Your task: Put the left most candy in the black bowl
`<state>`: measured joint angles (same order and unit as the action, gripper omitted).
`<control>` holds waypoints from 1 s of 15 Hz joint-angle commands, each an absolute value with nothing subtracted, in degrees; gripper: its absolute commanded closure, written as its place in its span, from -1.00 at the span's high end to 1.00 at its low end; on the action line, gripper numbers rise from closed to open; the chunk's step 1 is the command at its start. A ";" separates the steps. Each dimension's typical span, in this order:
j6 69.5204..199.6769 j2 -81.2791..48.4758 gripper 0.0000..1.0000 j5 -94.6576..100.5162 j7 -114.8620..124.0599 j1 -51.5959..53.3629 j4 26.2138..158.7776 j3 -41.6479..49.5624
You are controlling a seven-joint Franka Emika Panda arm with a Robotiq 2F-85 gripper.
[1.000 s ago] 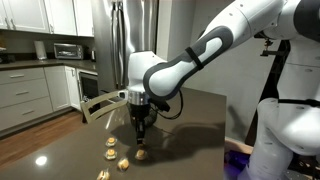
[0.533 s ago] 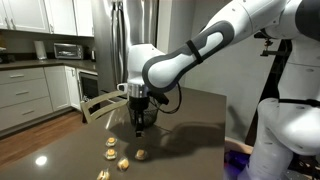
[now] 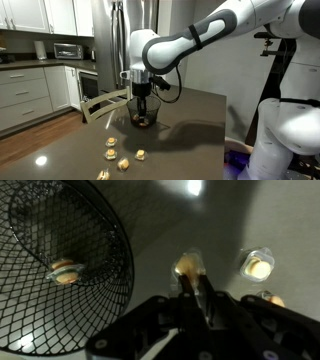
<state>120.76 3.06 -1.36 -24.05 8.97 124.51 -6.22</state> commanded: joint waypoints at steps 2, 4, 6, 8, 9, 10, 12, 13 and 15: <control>117.76 4.50 -0.85 0.93 -25.15 8.09 122.84 -5.85; 117.39 4.81 -0.84 1.52 -24.92 8.04 122.52 -5.85; 116.85 5.25 -0.84 1.77 -25.14 8.11 122.28 -5.89; 116.08 5.95 -0.85 1.26 -25.57 8.33 122.20 -5.97; 115.53 6.24 -0.83 0.83 -25.90 8.42 122.08 -5.96; 114.88 6.48 -0.82 0.23 -26.45 8.51 121.88 -5.91; 114.14 6.92 -0.81 0.59 -26.33 8.53 121.44 -5.91; 114.02 7.02 -0.81 0.78 -26.11 8.49 121.14 -5.89; 114.33 7.00 -0.83 1.34 -25.61 8.31 120.56 -5.77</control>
<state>116.01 6.51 0.69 -24.52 8.63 121.90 -5.89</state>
